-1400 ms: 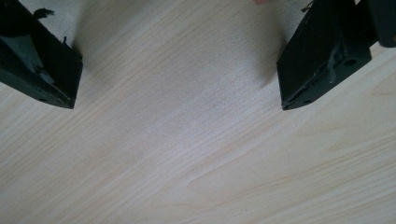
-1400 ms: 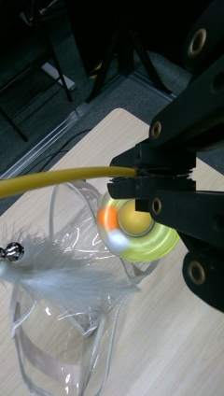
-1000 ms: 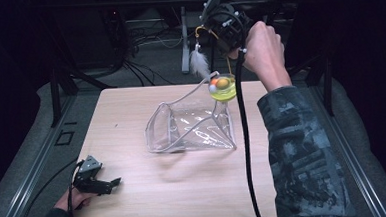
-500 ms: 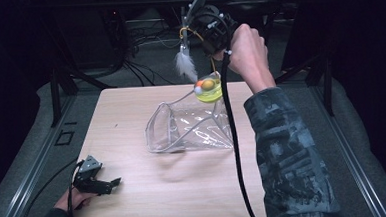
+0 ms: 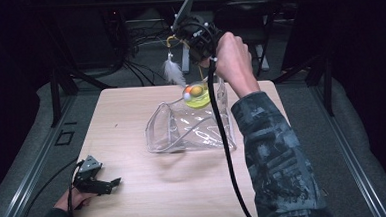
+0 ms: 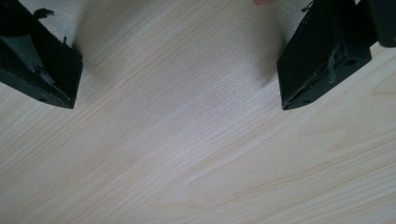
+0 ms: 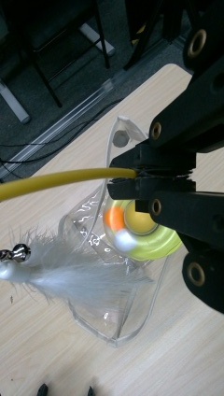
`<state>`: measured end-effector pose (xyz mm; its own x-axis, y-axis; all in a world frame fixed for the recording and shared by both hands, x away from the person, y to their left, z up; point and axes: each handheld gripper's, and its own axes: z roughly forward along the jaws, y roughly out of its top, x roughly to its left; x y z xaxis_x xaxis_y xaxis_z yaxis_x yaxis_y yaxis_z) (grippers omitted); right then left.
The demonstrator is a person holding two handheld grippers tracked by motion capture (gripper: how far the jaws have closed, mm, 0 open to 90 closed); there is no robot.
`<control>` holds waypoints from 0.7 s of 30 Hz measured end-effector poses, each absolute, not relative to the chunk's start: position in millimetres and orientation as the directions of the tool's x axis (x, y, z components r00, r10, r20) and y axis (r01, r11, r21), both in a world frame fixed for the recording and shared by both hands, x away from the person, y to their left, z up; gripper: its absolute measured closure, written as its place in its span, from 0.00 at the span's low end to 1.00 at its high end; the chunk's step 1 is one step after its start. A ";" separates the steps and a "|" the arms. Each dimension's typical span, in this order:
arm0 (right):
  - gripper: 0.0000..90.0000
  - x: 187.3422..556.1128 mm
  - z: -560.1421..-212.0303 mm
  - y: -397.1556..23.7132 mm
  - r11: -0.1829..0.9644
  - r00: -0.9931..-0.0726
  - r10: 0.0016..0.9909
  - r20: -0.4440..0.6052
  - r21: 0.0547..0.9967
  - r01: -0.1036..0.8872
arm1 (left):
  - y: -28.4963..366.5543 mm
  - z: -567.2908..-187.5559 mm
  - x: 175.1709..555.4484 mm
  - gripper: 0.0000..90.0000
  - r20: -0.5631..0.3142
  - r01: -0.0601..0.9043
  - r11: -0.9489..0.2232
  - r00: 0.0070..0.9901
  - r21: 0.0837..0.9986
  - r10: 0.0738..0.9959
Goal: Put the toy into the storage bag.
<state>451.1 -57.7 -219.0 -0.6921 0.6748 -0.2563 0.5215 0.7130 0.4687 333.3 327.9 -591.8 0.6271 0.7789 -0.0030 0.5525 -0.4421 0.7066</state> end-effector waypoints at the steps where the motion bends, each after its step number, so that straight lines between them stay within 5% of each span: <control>1: 0.98 452.1 -221.2 -56.5 0.716 -0.694 0.672 -0.258 0.466 0.520 | 328.0 -591.8 333.4 0.00 -0.003 0.552 -0.442 0.627 0.707 0.779; 21: 0.98 465.9 -272.3 -53.3 0.722 -0.719 0.664 -0.205 0.426 0.546 | 328.1 -591.9 333.5 0.00 -0.003 0.551 -0.444 0.629 0.707 0.777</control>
